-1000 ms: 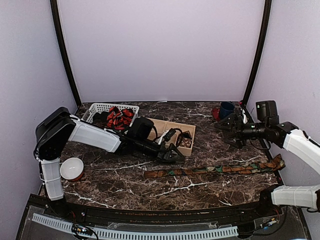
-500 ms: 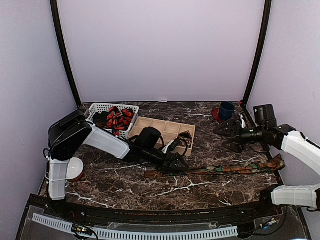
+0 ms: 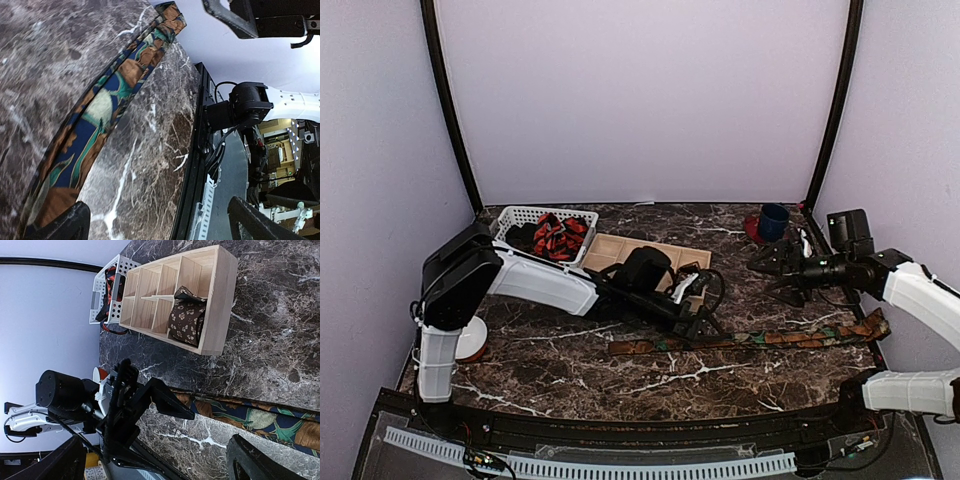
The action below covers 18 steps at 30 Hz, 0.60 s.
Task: Roll the ties
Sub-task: Smooth out the tie at the center of the board.
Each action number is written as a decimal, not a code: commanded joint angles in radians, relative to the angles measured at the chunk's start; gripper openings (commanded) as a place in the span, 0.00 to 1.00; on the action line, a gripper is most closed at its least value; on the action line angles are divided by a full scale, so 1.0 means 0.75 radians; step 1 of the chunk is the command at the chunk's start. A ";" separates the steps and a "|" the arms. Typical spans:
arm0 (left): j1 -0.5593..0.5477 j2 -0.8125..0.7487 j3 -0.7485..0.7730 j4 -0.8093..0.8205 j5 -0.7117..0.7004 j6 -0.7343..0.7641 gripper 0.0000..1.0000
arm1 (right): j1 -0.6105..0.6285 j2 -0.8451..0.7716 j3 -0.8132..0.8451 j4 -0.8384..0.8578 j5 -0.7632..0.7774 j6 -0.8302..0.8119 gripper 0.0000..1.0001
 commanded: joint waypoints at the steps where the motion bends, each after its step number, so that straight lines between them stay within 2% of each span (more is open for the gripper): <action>1: -0.009 0.082 0.097 -0.032 -0.001 0.036 0.99 | -0.008 -0.032 -0.008 -0.003 -0.002 -0.020 0.98; 6: -0.009 0.170 0.091 -0.036 -0.043 0.003 0.99 | -0.009 -0.040 -0.011 -0.021 0.001 -0.024 0.98; 11: -0.009 0.156 0.063 -0.067 -0.066 0.015 0.99 | -0.008 -0.030 -0.053 0.019 -0.027 0.001 0.98; 14: -0.011 0.053 0.054 -0.094 -0.095 0.071 0.99 | -0.006 -0.015 -0.098 0.098 -0.074 0.049 0.98; 18: -0.011 -0.164 0.021 -0.195 -0.226 0.185 0.99 | 0.012 0.023 -0.175 0.292 -0.146 0.159 0.98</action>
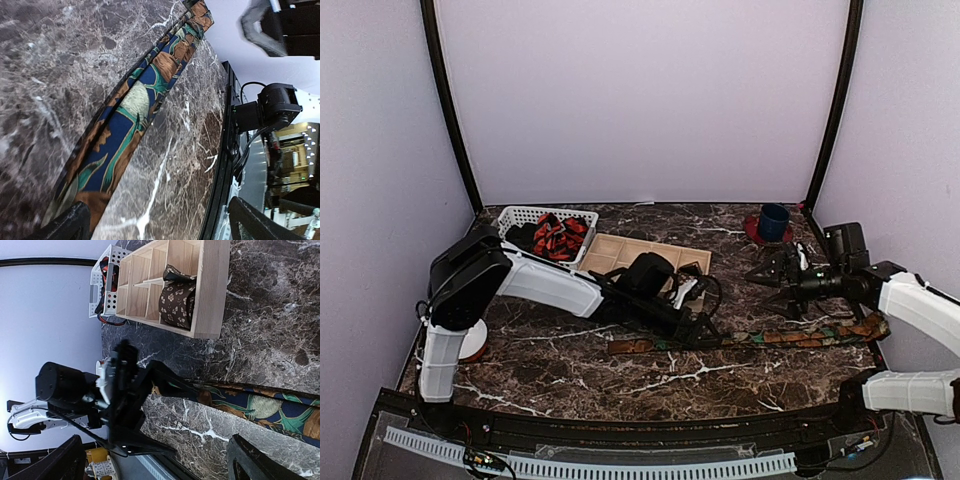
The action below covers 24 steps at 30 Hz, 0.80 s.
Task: Roll the ties
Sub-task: Smooth out the tie at the center of the board.
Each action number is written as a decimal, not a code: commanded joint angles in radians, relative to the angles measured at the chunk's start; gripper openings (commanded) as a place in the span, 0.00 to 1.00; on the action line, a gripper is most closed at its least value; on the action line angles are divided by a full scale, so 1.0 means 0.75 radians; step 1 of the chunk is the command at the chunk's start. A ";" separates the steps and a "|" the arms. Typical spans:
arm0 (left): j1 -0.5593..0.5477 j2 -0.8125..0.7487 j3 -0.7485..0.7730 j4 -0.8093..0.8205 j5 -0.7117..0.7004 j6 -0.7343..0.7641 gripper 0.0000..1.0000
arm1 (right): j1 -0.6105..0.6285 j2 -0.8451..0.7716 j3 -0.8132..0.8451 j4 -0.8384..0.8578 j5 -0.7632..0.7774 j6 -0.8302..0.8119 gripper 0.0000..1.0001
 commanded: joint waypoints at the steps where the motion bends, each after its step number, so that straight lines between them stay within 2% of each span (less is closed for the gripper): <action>1: -0.001 -0.318 -0.084 -0.132 -0.181 0.151 0.99 | 0.026 0.048 -0.079 0.281 -0.109 0.132 0.98; 5: 0.027 -0.610 -0.309 -0.079 -0.342 0.212 0.99 | 0.135 0.164 -0.147 0.578 -0.167 0.235 0.98; 11: 0.094 -0.960 -0.534 -0.121 -0.574 0.248 0.99 | 0.252 0.439 -0.110 0.755 -0.274 0.164 0.98; 17: 0.183 -1.104 -0.596 -0.203 -0.607 0.212 0.99 | 0.314 0.667 -0.067 0.912 -0.337 0.148 0.98; 24: 0.204 -1.287 -0.739 -0.085 -0.749 0.137 0.99 | 0.352 0.806 -0.090 1.125 -0.354 0.192 0.98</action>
